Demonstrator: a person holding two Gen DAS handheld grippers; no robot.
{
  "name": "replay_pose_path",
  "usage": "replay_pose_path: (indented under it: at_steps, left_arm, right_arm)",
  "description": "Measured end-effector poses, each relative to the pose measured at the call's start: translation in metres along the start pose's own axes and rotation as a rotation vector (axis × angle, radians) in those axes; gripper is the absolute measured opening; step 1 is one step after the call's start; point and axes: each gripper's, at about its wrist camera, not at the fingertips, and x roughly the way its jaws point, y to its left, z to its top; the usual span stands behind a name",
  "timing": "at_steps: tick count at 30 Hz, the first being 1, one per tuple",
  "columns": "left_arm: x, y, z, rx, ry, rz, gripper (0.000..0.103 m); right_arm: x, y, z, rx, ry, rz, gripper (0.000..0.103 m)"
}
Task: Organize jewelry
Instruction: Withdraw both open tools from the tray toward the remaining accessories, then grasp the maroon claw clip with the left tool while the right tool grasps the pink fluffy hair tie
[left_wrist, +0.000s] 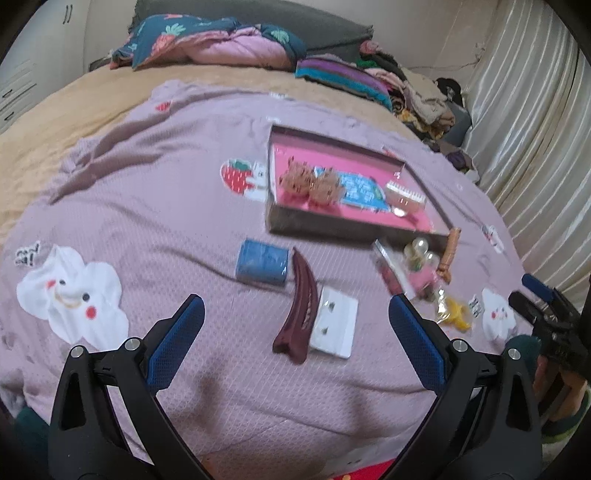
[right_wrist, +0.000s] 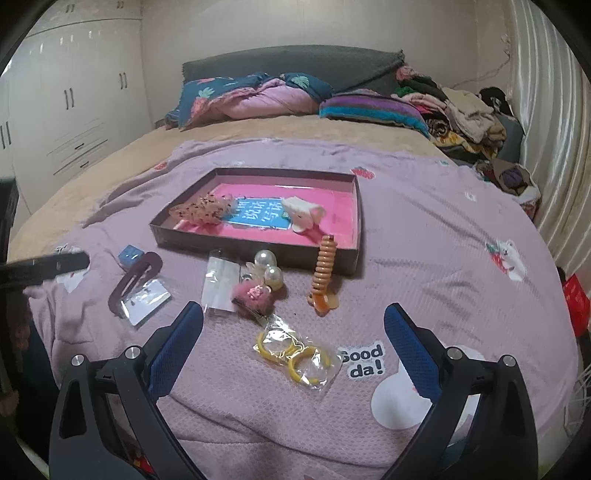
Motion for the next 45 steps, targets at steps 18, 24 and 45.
replay_pose_path:
  at_steps: [18,24,45]
  left_arm:
    - [0.057,0.013,-0.009,-0.063,0.112,-0.066,0.032]
    - [0.069,0.009,-0.008,-0.064,0.135,-0.087,0.027]
    - [0.052,0.004,-0.002,-0.033,0.079,-0.116,0.005]
  right_arm:
    - [0.062,0.01,-0.001,0.007,0.11,0.023,0.082]
    - [0.095,0.019,0.001,-0.022,0.179,0.075,0.065]
    - [0.104,0.017,0.005,-0.031,0.134,0.167,0.028]
